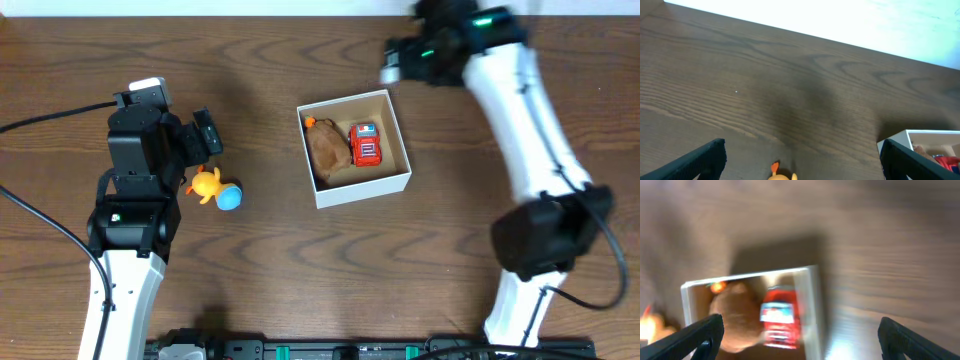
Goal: Pack container
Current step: 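Carry the brown bear into the box and release it, then grasp the orange duck toy with the left gripper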
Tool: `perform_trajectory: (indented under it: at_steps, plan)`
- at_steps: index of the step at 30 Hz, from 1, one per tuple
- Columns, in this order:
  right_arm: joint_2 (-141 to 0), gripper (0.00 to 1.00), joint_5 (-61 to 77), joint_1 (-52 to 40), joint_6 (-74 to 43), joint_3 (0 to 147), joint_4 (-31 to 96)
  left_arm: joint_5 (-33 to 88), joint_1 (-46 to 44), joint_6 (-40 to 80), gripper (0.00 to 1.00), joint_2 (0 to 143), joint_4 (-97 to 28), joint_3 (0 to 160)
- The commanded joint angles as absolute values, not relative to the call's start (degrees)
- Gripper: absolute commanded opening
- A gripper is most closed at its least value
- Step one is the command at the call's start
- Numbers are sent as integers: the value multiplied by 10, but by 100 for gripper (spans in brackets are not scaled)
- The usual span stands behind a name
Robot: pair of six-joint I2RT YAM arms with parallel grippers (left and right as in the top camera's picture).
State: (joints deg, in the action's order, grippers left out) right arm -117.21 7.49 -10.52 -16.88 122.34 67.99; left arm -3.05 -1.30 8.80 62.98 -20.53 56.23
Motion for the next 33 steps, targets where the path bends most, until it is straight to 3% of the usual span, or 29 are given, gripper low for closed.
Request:
perform_trajectory:
  at_steps: [1, 5, 10, 15, 30, 31, 33]
  plan:
    - [-1119, 99, 47, 1, -158, 1240, 720, -37, -13, 89, 98, 627, -212, 577]
    - [-1121, 99, 47, 104, -157, 1234, 788, -11, -13, 123, 98, 630, -237, 577]
    - [-1124, 99, 47, 179, -140, 1205, 813, -9, -13, 287, 98, 681, -296, 577]
    - [-1124, 99, 47, 188, -118, 1187, 818, 10, -13, 377, 98, 796, -340, 577]
    - [-1124, 99, 45, 182, -105, 1187, 823, 73, -13, 387, 100, 994, -347, 576]
    - [-1124, 99, 45, 182, -105, 1187, 823, 73, -13, 391, 95, 998, -350, 576]
    - [-1124, 99, 45, 182, -105, 1187, 823, 73, -13, 392, 75, 1001, -351, 576]
